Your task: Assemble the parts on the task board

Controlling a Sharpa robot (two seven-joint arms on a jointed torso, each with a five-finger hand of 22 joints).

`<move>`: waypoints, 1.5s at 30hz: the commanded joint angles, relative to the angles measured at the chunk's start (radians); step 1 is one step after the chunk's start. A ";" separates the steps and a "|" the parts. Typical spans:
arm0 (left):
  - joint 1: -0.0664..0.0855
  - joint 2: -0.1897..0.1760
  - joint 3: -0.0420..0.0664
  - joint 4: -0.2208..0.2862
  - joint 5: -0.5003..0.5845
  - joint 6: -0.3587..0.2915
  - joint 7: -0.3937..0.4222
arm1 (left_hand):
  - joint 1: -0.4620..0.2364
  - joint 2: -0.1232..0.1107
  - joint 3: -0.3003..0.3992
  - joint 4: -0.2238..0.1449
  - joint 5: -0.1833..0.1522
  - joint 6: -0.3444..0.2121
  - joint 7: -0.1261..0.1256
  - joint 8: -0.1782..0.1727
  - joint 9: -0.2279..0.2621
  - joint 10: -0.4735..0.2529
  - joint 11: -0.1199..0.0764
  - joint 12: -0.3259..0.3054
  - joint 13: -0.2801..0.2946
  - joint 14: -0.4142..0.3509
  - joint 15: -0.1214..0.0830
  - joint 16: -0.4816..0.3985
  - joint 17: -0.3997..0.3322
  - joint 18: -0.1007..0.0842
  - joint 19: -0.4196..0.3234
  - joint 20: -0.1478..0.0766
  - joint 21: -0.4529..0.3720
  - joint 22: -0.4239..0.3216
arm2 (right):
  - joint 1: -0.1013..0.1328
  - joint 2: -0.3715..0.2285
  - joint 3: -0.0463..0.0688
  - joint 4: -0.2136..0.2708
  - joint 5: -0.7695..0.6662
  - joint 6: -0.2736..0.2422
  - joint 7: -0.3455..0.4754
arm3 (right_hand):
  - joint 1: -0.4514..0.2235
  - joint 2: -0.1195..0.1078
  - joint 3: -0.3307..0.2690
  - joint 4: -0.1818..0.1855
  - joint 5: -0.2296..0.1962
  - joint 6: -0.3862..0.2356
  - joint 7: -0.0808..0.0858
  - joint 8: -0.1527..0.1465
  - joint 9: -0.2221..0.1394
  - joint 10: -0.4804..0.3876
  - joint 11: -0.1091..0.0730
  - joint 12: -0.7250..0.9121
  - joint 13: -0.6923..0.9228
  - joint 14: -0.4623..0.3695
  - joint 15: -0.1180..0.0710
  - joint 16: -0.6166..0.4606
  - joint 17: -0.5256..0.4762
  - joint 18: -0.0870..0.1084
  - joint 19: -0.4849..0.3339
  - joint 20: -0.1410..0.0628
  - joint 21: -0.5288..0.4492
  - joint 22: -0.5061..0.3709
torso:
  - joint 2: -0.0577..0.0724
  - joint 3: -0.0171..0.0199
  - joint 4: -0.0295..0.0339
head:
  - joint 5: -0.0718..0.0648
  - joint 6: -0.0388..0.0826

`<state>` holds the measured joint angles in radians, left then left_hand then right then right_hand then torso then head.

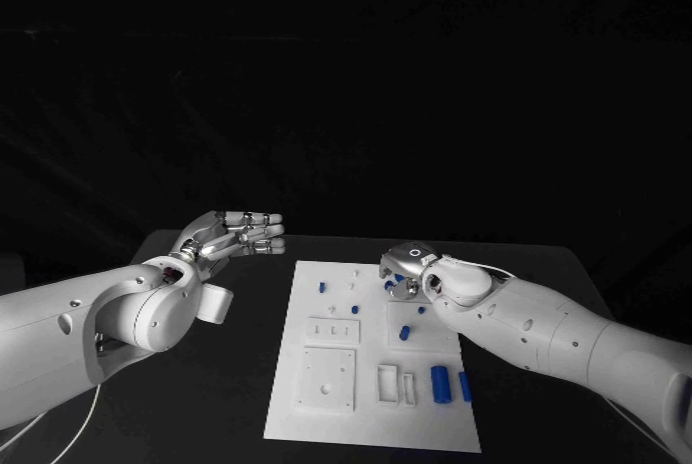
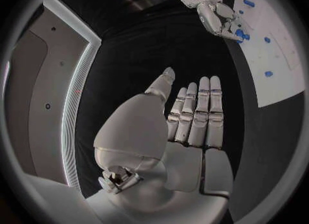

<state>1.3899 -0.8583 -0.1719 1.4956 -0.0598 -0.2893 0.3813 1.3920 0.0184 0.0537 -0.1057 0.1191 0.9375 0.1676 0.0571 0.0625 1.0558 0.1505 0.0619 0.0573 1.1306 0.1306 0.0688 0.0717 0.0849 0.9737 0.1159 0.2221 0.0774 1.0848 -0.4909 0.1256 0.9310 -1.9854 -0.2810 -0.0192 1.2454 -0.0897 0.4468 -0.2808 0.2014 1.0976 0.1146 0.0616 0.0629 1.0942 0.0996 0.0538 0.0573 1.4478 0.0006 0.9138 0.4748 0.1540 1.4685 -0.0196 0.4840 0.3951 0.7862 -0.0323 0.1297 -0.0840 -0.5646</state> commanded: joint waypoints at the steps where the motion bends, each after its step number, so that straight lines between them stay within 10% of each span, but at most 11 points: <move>1: 0.003 0.000 0.001 0.002 -0.008 0.016 0.009 | 0.007 0.001 -0.007 0.001 -0.004 -0.005 -0.002 0.003 0.000 -0.006 0.001 -0.002 0.002 -0.007 0.003 -0.006 -0.001 -0.004 -0.004 0.005 -0.002 -0.001 | -0.001 0.002 0.000 -0.003 -0.016 -0.015 0.014 | 0.001 -0.012 0.016 0.001 -0.005 0.006 0.000 0.000 0.000 0.007 -0.001 0.003 0.000 -0.010 0.000 0.008 -0.002 0.008 0.031 -0.003 0.006 0.006 | 0.011 -0.0015 0.0019 | -0.002 0.004; 18: 0.003 0.002 0.002 -0.001 -0.009 0.019 0.008 | 0.008 0.002 -0.010 0.000 -0.004 -0.008 -0.002 0.004 0.000 -0.008 0.002 -0.002 0.002 -0.007 0.003 -0.006 -0.001 -0.003 -0.004 0.005 -0.002 -0.001 | -0.002 0.006 0.001 -0.016 -0.025 -0.018 0.001 | 0.002 -0.018 0.046 0.003 -0.013 0.002 0.001 0.000 0.000 0.006 -0.001 0.003 0.000 -0.012 0.000 0.017 -0.006 0.011 0.029 -0.002 0.006 0.026 | 0.038 -0.0076 0.0087 | -0.007 0.016; 45: 0.002 0.010 0.002 -0.017 -0.008 0.028 0.000 | 0.006 0.004 -0.015 0.000 -0.004 -0.022 -0.004 0.003 0.000 -0.017 0.001 -0.002 0.002 -0.010 0.004 -0.006 -0.001 -0.003 -0.005 0.006 -0.003 -0.001 | -0.002 -0.002 0.011 -0.018 -0.045 -0.063 -0.048 | 0.002 -0.027 0.126 0.007 -0.017 0.013 0.002 0.000 0.000 0.018 -0.003 0.003 0.000 -0.014 -0.002 0.025 -0.009 0.015 0.024 -0.005 0.019 0.074 | 0.064 -0.0069 0.0098 | -0.019 0.037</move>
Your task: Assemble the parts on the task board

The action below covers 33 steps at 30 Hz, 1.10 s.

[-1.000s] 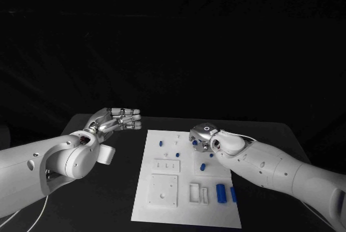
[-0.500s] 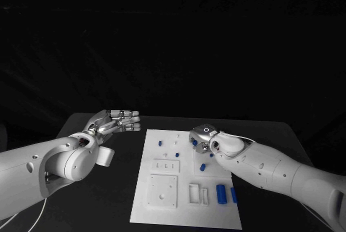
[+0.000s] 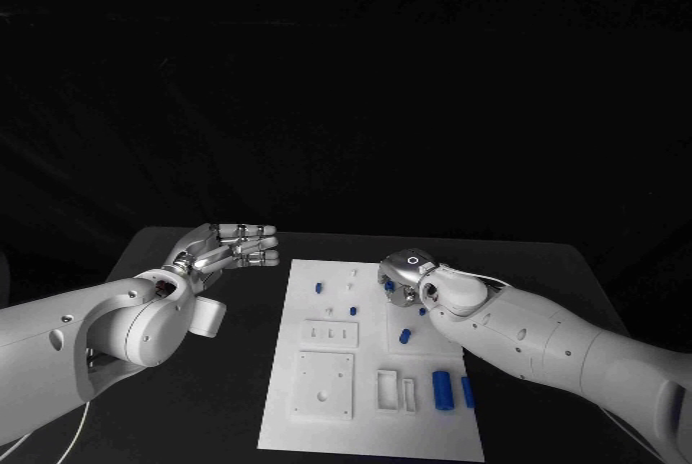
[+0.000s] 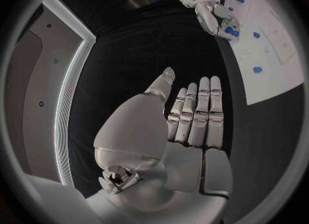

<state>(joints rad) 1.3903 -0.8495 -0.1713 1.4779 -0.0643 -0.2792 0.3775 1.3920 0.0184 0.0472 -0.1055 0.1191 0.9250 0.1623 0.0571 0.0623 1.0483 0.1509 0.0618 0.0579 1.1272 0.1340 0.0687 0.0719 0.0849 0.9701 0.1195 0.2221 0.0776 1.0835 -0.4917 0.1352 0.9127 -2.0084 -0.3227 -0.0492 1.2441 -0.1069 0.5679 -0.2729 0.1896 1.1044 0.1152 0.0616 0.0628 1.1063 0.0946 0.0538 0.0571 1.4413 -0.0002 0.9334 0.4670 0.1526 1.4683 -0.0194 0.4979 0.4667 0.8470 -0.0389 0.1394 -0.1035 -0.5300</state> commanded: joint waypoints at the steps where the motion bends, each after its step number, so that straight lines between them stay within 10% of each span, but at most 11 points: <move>1: 0.002 0.001 0.001 0.000 -0.004 0.018 0.003 | 0.006 0.004 -0.008 0.000 -0.004 -0.009 0.001 0.003 0.000 -0.010 0.001 -0.002 0.001 -0.006 0.000 -0.006 -0.001 -0.003 -0.001 0.002 -0.003 -0.001 | -0.001 -0.001 0.002 0.000 -0.023 -0.022 -0.019 | 0.003 -0.010 0.005 -0.001 -0.005 0.006 0.001 0.000 0.000 0.006 0.002 0.003 0.000 -0.008 -0.001 0.006 -0.001 0.017 0.024 -0.005 0.005 0.002 | 0.004 -0.0001 0.0003 | 0.001 0.003; 15: 0.002 -0.002 0.001 -0.001 -0.004 0.021 0.000 | 0.006 0.004 -0.008 0.000 -0.004 -0.009 0.001 0.003 0.000 -0.010 0.001 -0.002 0.001 -0.006 0.000 -0.006 -0.001 -0.003 -0.001 0.002 -0.003 -0.001 | -0.001 -0.008 0.007 0.008 -0.025 -0.021 -0.017 | 0.005 -0.018 -0.014 0.003 -0.008 0.004 0.001 0.000 0.000 0.005 0.002 0.004 0.001 -0.008 -0.001 0.006 -0.003 0.018 0.020 -0.004 -0.001 0.031 | 0.011 0.0009 -0.0006 | 0.000 0.009; 33: 0.002 -0.004 0.001 -0.003 -0.004 0.022 -0.004 | 0.007 0.004 -0.011 0.001 -0.005 -0.012 0.000 0.003 0.000 -0.015 0.000 -0.002 0.001 -0.006 0.000 -0.006 -0.001 -0.003 -0.001 0.002 -0.003 -0.002 | -0.001 -0.005 0.036 0.025 0.000 -0.136 -0.010 | 0.010 0.017 0.010 0.009 -0.010 0.087 -0.016 0.001 0.005 0.182 -0.048 0.005 0.007 -0.008 -0.040 -0.001 0.016 -0.018 -0.025 -0.045 0.158 0.226 | 0.015 -0.0009 0.0008 | 0.002 0.019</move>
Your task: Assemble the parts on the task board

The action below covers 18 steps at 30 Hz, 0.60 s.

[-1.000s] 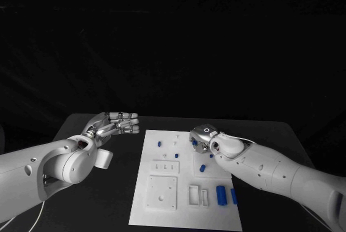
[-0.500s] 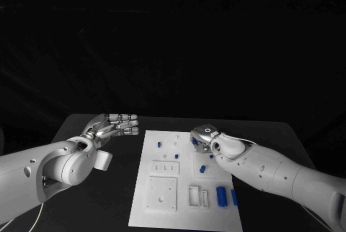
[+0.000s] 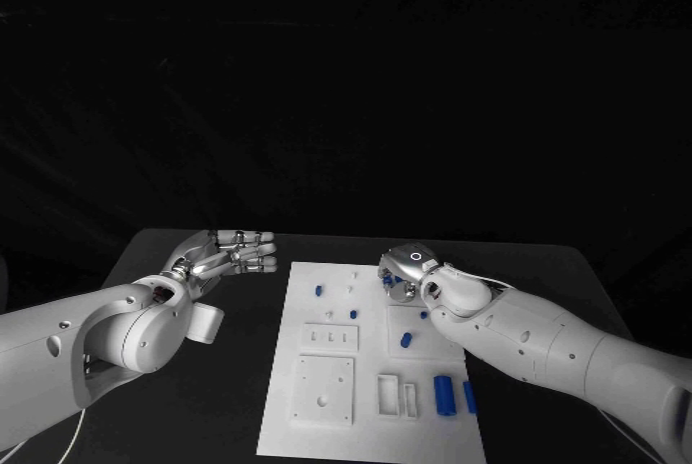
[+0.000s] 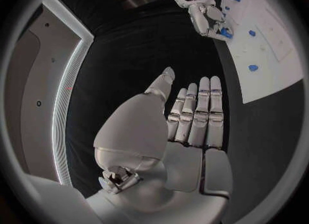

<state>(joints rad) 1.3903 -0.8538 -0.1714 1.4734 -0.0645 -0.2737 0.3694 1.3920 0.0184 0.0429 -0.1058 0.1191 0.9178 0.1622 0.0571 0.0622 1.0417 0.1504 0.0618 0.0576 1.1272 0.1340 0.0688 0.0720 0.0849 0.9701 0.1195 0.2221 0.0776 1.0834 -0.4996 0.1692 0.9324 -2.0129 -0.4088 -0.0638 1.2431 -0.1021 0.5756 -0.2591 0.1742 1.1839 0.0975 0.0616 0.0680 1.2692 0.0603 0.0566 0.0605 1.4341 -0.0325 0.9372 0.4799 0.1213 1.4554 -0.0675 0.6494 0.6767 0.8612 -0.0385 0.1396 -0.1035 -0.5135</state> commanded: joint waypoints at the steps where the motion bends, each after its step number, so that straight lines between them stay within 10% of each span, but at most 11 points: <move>1: 0.002 0.001 0.001 0.001 -0.003 0.016 0.004 | 0.007 0.004 -0.006 0.002 -0.005 -0.005 0.000 0.003 0.000 -0.008 0.001 -0.002 0.001 -0.006 0.000 -0.006 -0.001 -0.003 -0.001 0.002 -0.003 -0.002 | 0.000 0.004 0.004 0.007 0.006 -0.052 0.004 | 0.011 0.013 0.001 -0.005 0.004 0.009 0.001 0.001 -0.001 0.020 -0.014 0.002 0.003 -0.001 -0.008 -0.005 0.004 0.014 -0.014 0.003 0.008 0.021 | 0.001 -0.0017 0.0018 | 0.002 0.003; 18: 0.002 0.010 0.001 0.000 -0.003 0.016 0.002 | 0.009 0.003 -0.007 0.002 -0.005 -0.005 0.000 0.003 0.000 -0.013 0.002 -0.002 0.001 -0.006 0.001 -0.005 -0.001 -0.003 -0.001 0.003 -0.003 -0.002 | 0.000 0.069 0.025 0.001 0.015 -0.019 -0.013 | 0.011 0.024 -0.041 -0.011 -0.008 0.011 -0.001 0.001 -0.001 0.025 -0.018 0.002 0.004 0.001 -0.011 -0.014 0.013 0.011 -0.012 -0.001 -0.025 0.082 | 0.002 -0.0144 0.0169 | 0.005 0.018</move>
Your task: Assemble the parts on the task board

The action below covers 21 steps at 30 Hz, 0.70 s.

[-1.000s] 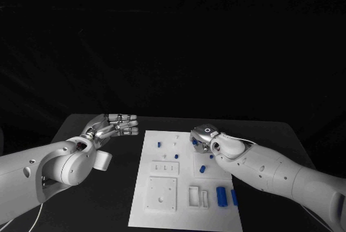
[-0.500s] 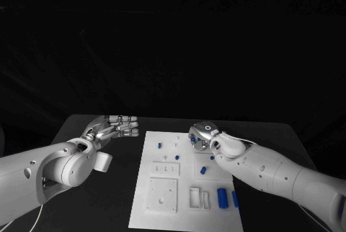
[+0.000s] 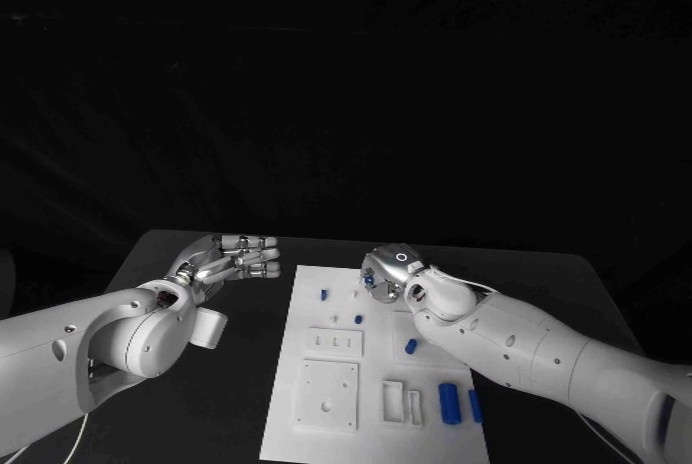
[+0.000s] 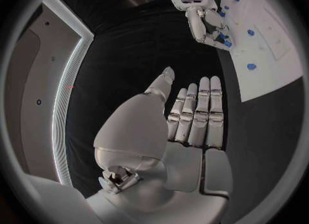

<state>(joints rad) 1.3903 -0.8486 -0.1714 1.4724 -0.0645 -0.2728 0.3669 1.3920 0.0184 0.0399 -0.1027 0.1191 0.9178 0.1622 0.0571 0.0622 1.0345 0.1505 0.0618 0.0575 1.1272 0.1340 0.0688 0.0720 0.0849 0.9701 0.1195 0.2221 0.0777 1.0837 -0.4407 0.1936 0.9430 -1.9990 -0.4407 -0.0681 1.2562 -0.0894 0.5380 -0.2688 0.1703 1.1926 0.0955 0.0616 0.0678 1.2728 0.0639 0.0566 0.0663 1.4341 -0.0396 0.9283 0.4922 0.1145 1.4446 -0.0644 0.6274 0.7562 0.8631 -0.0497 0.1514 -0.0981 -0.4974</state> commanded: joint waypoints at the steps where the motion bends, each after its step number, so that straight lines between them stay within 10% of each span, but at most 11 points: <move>1: 0.002 0.007 0.001 0.000 -0.003 0.016 0.004 | 0.009 0.003 -0.004 -0.001 -0.005 -0.005 0.000 0.003 0.000 -0.005 0.002 -0.002 0.001 -0.006 0.001 -0.005 -0.001 -0.003 -0.001 0.003 -0.003 -0.002 | 0.000 0.017 0.001 -0.015 0.001 0.014 -0.009 | -0.002 0.012 -0.004 -0.001 -0.004 0.002 0.001 0.001 0.000 0.022 -0.021 0.002 -0.002 0.001 -0.004 -0.005 0.001 0.018 -0.001 -0.004 -0.003 0.002 | 0.001 -0.0037 0.0057 | 0.000 0.002; 11: 0.002 0.018 0.001 -0.003 -0.003 0.017 0.003 | 0.009 0.003 -0.004 -0.001 -0.005 -0.005 0.000 0.003 0.000 -0.005 0.002 -0.002 0.001 -0.006 0.001 -0.005 -0.001 -0.003 -0.001 0.003 -0.003 -0.002 | 0.000 0.055 0.001 -0.058 -0.007 0.010 -0.029 | -0.005 0.013 -0.002 0.000 0.001 0.000 0.002 0.001 -0.001 0.019 -0.020 0.002 -0.002 0.001 -0.005 -0.007 0.002 0.018 0.004 -0.004 -0.018 0.022 | 0.003 -0.0134 0.0207 | -0.012 0.003; 21: 0.003 0.019 0.001 -0.001 -0.003 0.015 0.003 | 0.009 0.003 -0.004 -0.001 -0.005 -0.005 0.000 0.003 0.000 -0.005 0.002 -0.002 0.001 -0.006 0.001 -0.005 -0.001 -0.003 -0.001 0.003 -0.003 -0.002 | 0.000 0.063 0.001 -0.068 -0.025 -0.021 -0.061 | -0.005 0.010 0.004 0.000 0.000 0.002 0.002 0.001 0.000 0.020 -0.021 0.002 -0.002 0.001 -0.005 -0.008 0.003 0.017 0.009 -0.005 -0.033 0.040 | 0.006 -0.0149 0.0207 | -0.007 0.006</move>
<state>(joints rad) 1.3905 -0.8319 -0.1712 1.4692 -0.0645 -0.2721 0.3645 1.3920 0.0184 0.0399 -0.1028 0.1191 0.9178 0.1622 0.0571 0.0622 1.0345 0.1505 0.0618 0.0575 1.1273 0.1340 0.0688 0.0720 0.0849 0.9701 0.1195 0.2221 0.0777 1.0837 -0.3790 0.1943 0.8746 -2.0023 -0.4437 -0.1037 1.2505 -0.0842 0.5379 -0.2689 0.1664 1.1926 0.0955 0.0616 0.0675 1.2778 0.0587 0.0527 0.0615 1.4343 -0.0393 0.9249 0.4943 0.1152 1.4507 -0.0696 0.6000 0.7963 0.8681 -0.0630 0.1710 -0.1052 -0.4924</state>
